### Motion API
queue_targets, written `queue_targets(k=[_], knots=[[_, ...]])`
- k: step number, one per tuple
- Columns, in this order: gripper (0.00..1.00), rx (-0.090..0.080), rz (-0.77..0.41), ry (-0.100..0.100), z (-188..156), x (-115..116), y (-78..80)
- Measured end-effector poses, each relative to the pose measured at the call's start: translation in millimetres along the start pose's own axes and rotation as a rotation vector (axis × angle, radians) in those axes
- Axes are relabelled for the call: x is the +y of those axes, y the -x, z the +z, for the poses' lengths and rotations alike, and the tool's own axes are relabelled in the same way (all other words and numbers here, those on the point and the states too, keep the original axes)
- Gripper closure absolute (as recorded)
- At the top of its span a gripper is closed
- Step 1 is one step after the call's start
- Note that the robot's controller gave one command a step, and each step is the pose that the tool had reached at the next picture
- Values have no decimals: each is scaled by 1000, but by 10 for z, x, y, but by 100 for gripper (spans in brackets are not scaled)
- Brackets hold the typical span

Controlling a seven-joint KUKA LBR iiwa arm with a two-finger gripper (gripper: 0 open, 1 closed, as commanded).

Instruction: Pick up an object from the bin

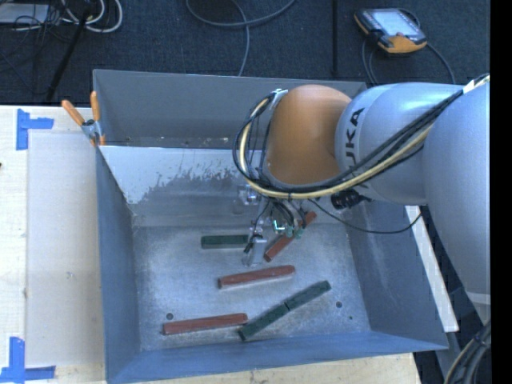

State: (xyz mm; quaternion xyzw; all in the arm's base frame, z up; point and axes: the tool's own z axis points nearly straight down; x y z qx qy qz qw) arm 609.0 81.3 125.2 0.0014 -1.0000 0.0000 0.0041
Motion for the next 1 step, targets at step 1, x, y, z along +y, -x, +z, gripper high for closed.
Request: queue_targets(k=[1], knots=[[0, -8, 2, 1, -43, -3, 19]])
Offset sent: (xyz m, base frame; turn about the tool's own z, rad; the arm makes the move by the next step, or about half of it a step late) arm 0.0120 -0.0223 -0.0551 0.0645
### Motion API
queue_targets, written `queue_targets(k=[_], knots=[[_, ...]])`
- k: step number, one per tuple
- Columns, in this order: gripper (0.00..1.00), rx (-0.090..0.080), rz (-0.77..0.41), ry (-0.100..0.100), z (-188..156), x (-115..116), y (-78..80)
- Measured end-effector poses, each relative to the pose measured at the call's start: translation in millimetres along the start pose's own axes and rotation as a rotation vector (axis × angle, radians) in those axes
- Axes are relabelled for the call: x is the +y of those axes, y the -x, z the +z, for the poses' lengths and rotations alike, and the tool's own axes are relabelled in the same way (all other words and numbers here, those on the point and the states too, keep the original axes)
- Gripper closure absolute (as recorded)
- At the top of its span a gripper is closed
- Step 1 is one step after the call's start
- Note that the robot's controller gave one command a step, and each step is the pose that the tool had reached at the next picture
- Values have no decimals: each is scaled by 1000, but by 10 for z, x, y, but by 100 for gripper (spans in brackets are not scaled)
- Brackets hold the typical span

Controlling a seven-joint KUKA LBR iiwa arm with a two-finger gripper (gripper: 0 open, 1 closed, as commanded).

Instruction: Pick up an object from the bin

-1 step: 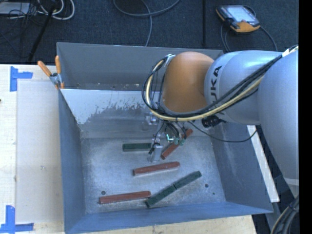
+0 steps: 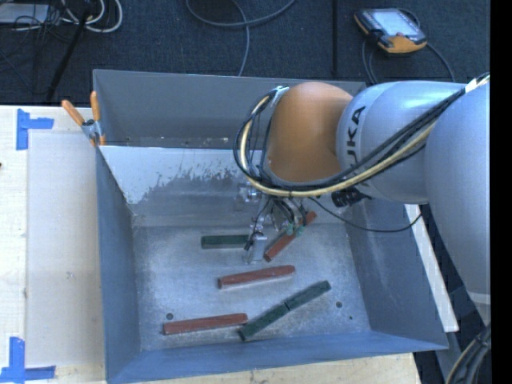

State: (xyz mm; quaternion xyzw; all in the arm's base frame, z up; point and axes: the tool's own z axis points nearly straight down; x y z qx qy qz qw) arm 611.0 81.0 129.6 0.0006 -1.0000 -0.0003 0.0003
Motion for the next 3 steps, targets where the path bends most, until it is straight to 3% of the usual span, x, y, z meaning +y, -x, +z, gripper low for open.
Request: queue_targets(k=[1, 2, 3], knots=[[0, -1, 1, 0, 9, -4, 7], [0, 5, 11, -1, 351, -21, -33], [100, -1, 55, 0, 594, -393, -44]])
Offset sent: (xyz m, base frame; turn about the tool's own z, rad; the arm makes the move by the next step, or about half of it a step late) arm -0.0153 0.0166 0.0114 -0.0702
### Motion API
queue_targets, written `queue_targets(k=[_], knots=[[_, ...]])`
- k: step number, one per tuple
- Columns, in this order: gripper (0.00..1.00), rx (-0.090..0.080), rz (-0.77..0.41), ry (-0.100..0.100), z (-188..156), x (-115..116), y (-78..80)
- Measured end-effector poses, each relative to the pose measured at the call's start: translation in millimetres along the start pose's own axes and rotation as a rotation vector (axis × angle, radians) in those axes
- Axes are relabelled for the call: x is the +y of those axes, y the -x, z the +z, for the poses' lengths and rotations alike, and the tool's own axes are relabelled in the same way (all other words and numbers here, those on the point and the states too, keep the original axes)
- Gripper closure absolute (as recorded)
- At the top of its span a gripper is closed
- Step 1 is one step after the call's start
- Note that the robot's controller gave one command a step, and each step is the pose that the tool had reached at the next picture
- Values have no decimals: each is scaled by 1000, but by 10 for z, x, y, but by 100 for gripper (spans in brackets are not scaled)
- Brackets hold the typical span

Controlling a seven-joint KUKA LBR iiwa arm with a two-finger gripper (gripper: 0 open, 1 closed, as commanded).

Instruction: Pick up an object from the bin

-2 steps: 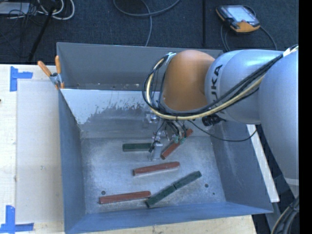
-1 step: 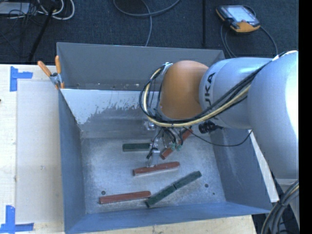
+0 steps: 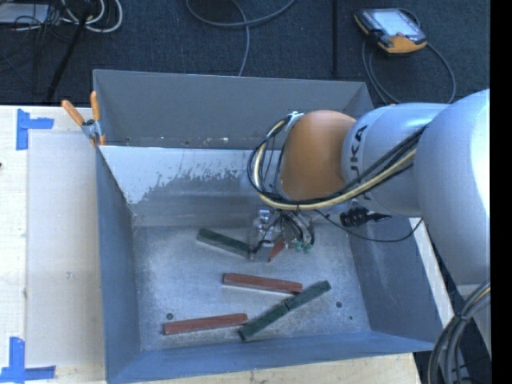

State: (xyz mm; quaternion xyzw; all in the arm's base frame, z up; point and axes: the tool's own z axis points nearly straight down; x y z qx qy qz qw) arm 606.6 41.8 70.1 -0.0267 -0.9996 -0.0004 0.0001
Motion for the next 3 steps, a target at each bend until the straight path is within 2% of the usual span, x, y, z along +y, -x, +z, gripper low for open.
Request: queue_targets(k=[1, 2, 3], knots=[[0, 0, 1, 0, 2, -1, -1], [0, 0, 1, 0, 2, -2, -1], [100, -1, 192, 1, -14, 969, -198]])
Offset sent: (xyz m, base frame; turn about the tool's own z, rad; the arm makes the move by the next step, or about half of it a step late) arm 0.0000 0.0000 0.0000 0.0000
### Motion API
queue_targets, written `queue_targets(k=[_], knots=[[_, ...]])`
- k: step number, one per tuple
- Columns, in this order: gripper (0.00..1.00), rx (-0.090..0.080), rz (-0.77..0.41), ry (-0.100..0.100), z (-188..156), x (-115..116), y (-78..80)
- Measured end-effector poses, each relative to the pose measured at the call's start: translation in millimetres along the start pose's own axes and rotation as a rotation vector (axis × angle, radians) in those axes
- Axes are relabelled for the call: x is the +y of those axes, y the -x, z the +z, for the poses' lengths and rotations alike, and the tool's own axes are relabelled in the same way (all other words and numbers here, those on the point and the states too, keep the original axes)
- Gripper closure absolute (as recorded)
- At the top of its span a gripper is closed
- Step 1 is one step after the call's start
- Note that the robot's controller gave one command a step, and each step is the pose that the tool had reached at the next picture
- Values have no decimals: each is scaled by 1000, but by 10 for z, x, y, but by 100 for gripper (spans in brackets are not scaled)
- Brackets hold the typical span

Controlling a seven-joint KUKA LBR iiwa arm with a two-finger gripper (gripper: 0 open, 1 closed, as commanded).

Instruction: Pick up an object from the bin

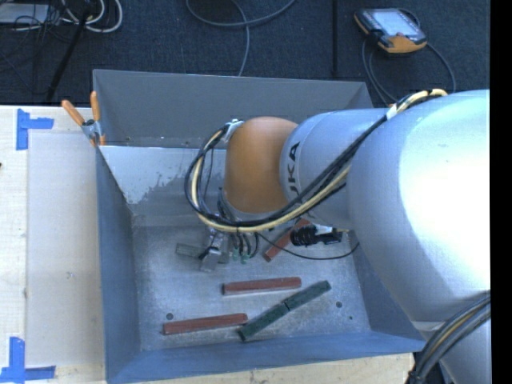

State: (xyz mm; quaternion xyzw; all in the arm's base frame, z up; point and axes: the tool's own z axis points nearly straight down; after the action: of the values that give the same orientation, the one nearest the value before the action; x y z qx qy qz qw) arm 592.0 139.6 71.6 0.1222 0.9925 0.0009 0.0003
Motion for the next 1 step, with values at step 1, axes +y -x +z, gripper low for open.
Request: queue_targets(k=[1], knots=[[100, 0, 0, 0, 0, -1, 0]])
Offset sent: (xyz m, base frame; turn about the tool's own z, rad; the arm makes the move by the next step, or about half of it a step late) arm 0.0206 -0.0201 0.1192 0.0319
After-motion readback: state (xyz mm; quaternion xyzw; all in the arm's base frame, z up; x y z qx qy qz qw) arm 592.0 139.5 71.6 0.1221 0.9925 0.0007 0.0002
